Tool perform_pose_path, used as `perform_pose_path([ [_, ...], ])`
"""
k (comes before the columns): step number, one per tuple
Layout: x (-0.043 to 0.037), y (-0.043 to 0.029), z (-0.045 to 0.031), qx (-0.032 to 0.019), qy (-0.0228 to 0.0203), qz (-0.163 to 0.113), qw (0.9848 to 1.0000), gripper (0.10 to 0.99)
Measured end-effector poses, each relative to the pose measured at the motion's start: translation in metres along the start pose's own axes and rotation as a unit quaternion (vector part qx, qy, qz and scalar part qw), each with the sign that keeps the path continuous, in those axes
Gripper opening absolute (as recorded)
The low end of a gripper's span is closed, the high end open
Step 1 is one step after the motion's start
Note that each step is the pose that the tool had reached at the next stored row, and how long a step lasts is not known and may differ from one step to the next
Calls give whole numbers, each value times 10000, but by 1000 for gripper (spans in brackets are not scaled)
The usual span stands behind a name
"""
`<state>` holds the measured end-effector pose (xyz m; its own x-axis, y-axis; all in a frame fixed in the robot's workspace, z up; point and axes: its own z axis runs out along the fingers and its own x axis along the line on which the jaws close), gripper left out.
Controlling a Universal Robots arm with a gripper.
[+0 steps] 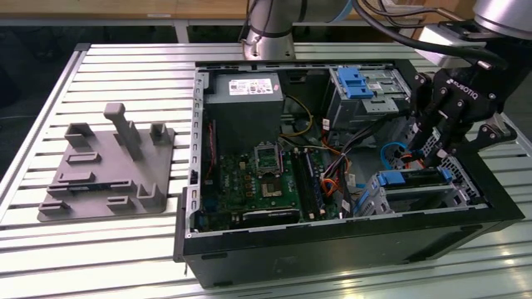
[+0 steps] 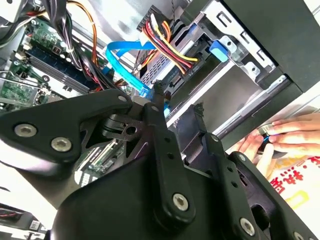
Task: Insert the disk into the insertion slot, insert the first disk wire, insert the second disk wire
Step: 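Insert the second disk wire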
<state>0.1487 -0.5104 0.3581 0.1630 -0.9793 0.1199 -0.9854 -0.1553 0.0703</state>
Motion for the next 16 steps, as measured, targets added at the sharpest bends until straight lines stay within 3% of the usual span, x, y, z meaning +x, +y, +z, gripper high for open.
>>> perform_pose_path([
  [8, -17, 26, 16, 74, 17, -86, 9999, 388],
  [16, -47, 25, 14, 76, 16, -42, 10000, 388],
])
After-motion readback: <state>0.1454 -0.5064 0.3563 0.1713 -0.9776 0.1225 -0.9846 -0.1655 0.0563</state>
